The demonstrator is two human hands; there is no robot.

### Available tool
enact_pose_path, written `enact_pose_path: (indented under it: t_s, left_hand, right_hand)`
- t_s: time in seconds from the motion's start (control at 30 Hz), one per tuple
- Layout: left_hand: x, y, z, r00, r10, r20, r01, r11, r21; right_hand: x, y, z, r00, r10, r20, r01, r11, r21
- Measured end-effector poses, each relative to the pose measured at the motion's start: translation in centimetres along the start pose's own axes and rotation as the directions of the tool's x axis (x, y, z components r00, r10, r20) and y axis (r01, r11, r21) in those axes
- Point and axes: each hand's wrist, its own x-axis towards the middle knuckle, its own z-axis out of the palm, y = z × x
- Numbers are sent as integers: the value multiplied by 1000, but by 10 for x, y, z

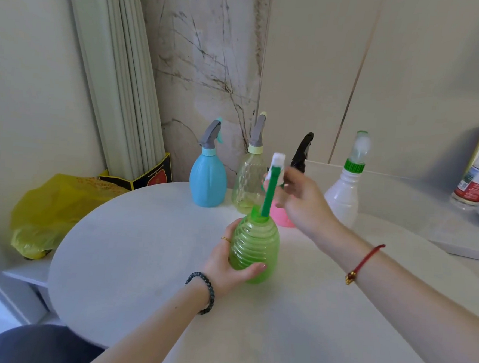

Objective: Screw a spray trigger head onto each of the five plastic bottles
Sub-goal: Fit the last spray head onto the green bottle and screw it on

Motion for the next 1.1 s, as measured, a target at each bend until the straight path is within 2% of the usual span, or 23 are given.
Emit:
enact_pose_path:
  t_s: [0.07, 0.33, 0.5, 0.6, 0.8, 0.97, 1.1]
  left_hand:
    - [0, 0, 1, 1000, -1, -6, 1, 1000, -9]
    - [1, -1, 2, 1000, -2, -17, 2, 1000, -6]
    - [1, -2, 1, 1000, 9, -28, -8, 1000, 22]
    - [1, -3, 2, 999, 18, -34, -17, 999, 28]
    - [1, -4, 3, 999, 15, -47, -14, 1000, 17]
    - [1, -3, 2, 999, 10, -31, -9, 1000, 28]
    - [1, -2, 2, 999, 0, -33, 0, 1000, 9]
  right_hand:
    - [-7, 12, 9, 1000, 18, 11, -17, 997, -75]
    - [-17, 32, 39, 975, -52, -216, 93, 979, 184]
    - [-25, 38, 52, 921, -111, -372, 185, 968, 167]
    - [-30, 40, 58, 911, -144, -386, 195, 976, 97]
    - [-34, 43, 58, 909, -179, -377, 226, 971, 84]
    - [-33, 41, 56, 913, -98, -396, 200, 954, 224]
    - [-31, 41, 52, 952, -112, -286, 181, 956, 229]
